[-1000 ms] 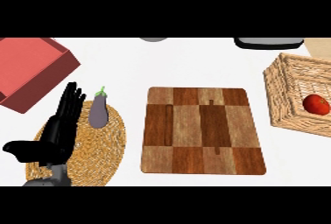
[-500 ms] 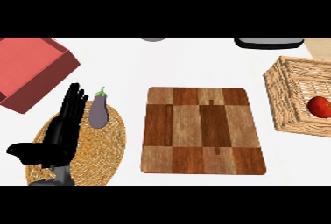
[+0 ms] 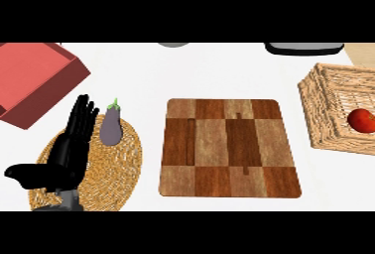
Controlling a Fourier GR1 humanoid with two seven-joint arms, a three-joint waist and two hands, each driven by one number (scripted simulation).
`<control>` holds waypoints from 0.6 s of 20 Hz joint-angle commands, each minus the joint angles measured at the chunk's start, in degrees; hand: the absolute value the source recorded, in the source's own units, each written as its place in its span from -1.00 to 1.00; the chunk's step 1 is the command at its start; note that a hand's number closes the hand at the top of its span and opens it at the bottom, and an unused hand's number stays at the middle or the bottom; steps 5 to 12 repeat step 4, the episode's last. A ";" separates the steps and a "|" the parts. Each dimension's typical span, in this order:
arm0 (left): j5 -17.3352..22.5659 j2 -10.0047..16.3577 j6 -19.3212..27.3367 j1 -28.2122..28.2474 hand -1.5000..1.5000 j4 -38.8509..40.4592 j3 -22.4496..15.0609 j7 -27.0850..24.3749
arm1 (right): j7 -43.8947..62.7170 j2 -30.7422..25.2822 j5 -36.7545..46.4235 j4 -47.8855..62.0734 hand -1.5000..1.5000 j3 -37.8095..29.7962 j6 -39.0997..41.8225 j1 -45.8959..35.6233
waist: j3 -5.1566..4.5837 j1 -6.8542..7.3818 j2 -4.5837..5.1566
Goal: Pick the tomato from the cutting board and place it in the basket
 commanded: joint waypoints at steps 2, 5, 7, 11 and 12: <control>-0.31 -0.34 -0.07 1.31 0.00 -0.27 0.00 -1.06 | -4.55 -4.57 -8.08 5.97 -1.00 -5.91 9.71 2.67 | 0.02 -0.05 -0.04; -0.94 -1.50 0.72 -2.23 0.00 3.91 0.24 -2.56 | -6.41 -6.08 -8.49 8.05 -1.00 -5.97 11.94 3.70 | 0.01 -0.08 0.06; -0.94 -1.50 0.72 -2.23 0.00 3.91 0.24 -2.56 | -6.41 -6.08 -8.49 8.05 -1.00 -5.97 11.94 3.70 | 0.01 -0.08 0.06; -0.94 -1.50 0.72 -2.23 0.00 3.91 0.24 -2.56 | -6.41 -6.08 -8.49 8.05 -1.00 -5.97 11.94 3.70 | 0.01 -0.08 0.06; -0.94 -1.50 0.72 -2.23 0.00 3.91 0.24 -2.56 | -6.41 -6.08 -8.49 8.05 -1.00 -5.97 11.94 3.70 | 0.01 -0.08 0.06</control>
